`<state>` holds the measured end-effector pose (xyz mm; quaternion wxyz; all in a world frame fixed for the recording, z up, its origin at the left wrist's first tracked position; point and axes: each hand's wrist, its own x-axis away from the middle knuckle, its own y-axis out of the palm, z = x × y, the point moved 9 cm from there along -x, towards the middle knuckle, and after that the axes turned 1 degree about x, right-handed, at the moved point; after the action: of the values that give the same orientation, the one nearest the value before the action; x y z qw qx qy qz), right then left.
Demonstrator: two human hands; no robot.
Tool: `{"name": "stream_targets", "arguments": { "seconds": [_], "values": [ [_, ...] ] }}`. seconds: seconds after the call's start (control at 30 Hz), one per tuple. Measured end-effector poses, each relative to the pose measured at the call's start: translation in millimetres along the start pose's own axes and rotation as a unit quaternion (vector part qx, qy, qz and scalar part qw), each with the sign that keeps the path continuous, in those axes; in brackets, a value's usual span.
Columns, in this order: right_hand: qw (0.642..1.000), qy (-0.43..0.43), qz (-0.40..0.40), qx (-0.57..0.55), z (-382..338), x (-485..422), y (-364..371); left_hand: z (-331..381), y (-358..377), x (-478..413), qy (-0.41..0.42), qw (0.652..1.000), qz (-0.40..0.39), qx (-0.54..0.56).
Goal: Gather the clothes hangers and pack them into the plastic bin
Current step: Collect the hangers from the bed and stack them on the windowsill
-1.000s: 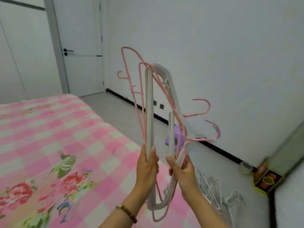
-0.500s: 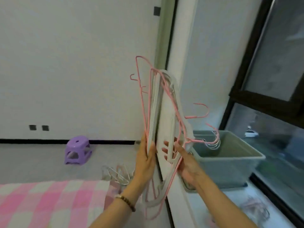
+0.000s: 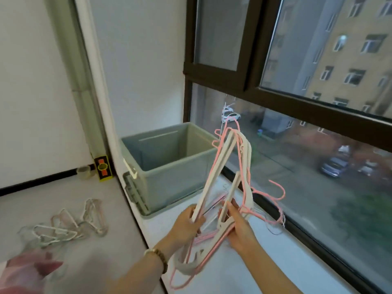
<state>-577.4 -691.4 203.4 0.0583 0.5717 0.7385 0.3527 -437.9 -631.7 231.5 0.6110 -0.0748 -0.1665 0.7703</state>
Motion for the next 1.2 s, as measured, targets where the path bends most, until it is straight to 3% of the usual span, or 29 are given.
{"name": "stream_targets", "arguments": {
  "seconds": [0.2,0.37,0.53,0.63,0.7,0.87,1.1,1.2],
  "values": [
    [0.992,0.065,0.096,-0.042,39.9,-86.3,-82.2,-78.5,42.9,-62.1,-0.065,0.989,-0.075,-0.111],
    [0.987,0.116,0.106,-0.027,83.2,-155.2,-109.5,-131.1,37.2,-123.5,-0.086,0.991,-0.040,-0.095],
    [0.972,0.160,0.154,0.075,124.0,-208.3,-147.0,-180.7,37.7,-172.8,-0.100,0.990,-0.028,-0.098],
    [0.971,0.183,0.113,0.106,137.7,-214.5,-152.8,-207.9,42.6,-187.5,-0.138,0.987,-0.031,-0.078],
    [0.961,0.188,0.129,0.158,136.8,-218.3,-162.5,-217.7,42.3,-194.4,-0.150,0.984,-0.020,-0.094],
    [0.909,0.147,0.075,0.382,131.7,-227.6,-178.3,-238.2,33.8,-193.2,-0.168,0.979,0.035,-0.106],
    [0.885,0.146,0.114,0.428,132.6,-194.6,-172.1,-249.1,31.7,-160.4,-0.181,0.981,0.037,-0.063],
    [0.888,0.083,0.136,0.432,123.8,-179.2,-152.6,-243.1,8.1,-130.5,-0.179,0.981,0.056,-0.055]
  ]
}}
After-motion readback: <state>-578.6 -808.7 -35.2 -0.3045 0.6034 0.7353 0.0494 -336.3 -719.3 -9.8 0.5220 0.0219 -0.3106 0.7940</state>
